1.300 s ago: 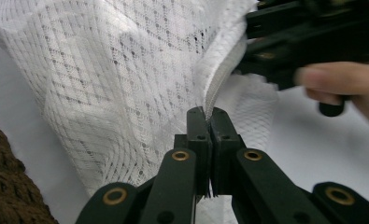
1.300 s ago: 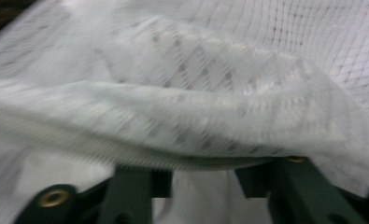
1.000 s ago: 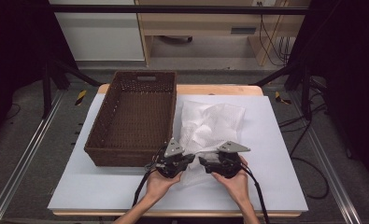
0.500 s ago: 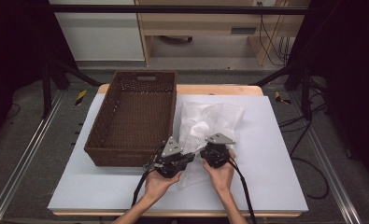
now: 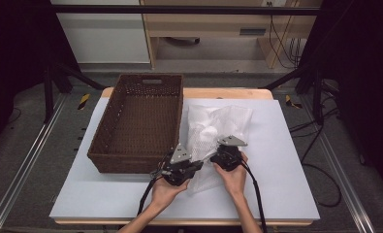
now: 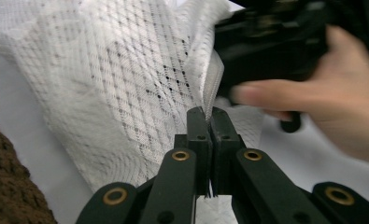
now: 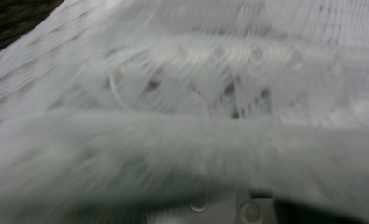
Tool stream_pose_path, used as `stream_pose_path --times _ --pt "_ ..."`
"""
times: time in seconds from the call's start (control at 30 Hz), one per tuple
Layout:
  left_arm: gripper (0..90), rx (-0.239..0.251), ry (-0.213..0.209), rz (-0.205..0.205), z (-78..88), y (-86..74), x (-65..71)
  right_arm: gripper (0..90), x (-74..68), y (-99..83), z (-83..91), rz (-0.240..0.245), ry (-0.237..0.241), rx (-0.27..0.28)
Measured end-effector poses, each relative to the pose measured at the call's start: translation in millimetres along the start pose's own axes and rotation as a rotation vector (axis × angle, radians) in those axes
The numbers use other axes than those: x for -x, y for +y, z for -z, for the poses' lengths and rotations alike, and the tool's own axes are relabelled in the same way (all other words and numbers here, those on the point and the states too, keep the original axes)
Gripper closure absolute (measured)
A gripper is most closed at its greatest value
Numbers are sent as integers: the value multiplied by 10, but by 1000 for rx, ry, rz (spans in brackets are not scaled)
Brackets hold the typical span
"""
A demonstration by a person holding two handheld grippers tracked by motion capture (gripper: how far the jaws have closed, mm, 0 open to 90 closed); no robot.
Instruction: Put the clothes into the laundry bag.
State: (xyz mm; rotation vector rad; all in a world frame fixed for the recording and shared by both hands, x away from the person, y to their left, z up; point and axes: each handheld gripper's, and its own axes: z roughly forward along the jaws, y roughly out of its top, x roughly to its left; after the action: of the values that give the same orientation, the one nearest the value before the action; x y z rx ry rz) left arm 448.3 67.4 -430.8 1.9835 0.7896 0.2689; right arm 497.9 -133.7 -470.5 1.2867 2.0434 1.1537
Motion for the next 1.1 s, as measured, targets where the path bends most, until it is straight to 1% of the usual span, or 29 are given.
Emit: stream_pose_path --times 0.07,0.13,0.17,0.2,0.23,0.27,0.3,0.33,0.37,0.4,0.43,0.47,0.5,0.53,0.57,0.6,0.67,0.7,0.73,0.77,0.8,0.83,0.87,0.9,0.93,0.97,1.0,1.03,1.1 --pt "882 -1 4 3 -6 -7 -16 426 20 -64 149 26 37 -14" --pt "882 0 4 6 -21 -12 -18 372 36 -161 321 51 70 -18" --pt "881 -3 4 5 -30 -16 -16 362 38 -192 379 50 80 -22" --pt "882 -2 7 4 -39 -22 -10 347 51 -232 440 66 89 -19" --pt "882 -6 8 2 -50 -26 -6 319 61 -270 491 65 86 -19" --pt "882 -10 8 2 -55 -29 -5 315 77 -307 535 71 77 -16" --pt "882 -8 9 2 -57 -33 -5 314 92 -340 571 80 64 -26" --pt "882 -11 8 1 -59 -34 -7 313 124 -367 584 98 37 -38" --pt "882 -12 7 2 -62 -35 -9 324 151 -390 582 91 2 -49" --pt "882 -12 7 4 -63 -35 -12 339 193 -410 563 75 -3 -59" --pt "882 -15 4 5 -65 -36 -14 340 232 -422 529 39 6 -76" --pt "882 -15 4 4 -66 -38 -14 345 271 -430 473 15 18 -98" --pt "882 -17 3 3 -67 -39 -14 357 284 -432 437 9 20 -106" --pt "882 -19 1 2 -68 -39 -16 373 291 -435 383 -4 16 -126" --pt "882 -20 1 2 -72 -41 -17 410 291 -435 364 6 10 -114" --pt "882 -21 0 3 -73 -41 -19 445 276 -416 352 13 4 -121" --pt "881 -24 2 3 -81 -47 -20 584 262 -391 361 23 -6 -132" --pt "881 -25 2 3 -83 -49 -20 673 248 -378 367 39 -27 -132" --pt "881 -27 4 3 -85 -50 -20 808 238 -372 383 57 -54 -130" --pt "881 -26 3 3 -87 -51 -21 825 228 -365 401 80 -70 -133" --pt "881 -26 3 4 -89 -51 -23 868 233 -359 415 75 -53 -122" --pt "881 -26 3 5 -91 -53 -27 878 233 -352 431 68 -41 -110" --pt "881 -27 3 5 -93 -54 -30 882 234 -338 459 69 -23 -88" --pt "881 -30 3 7 -98 -57 -33 884 234 -329 472 59 0 -73" --pt "882 -30 3 8 -102 -60 -35 884 232 -318 487 32 38 -57" --pt "881 -30 3 10 -107 -64 -37 884 227 -310 486 19 56 -48" --pt "881 -33 3 10 -109 -65 -39 880 222 -302 467 22 64 -58" --pt "881 -32 3 11 -109 -68 -42 862 216 -300 442 16 68 -71" --pt "882 -33 0 11 -109 -69 -47 667 227 -301 369 4 72 -81"
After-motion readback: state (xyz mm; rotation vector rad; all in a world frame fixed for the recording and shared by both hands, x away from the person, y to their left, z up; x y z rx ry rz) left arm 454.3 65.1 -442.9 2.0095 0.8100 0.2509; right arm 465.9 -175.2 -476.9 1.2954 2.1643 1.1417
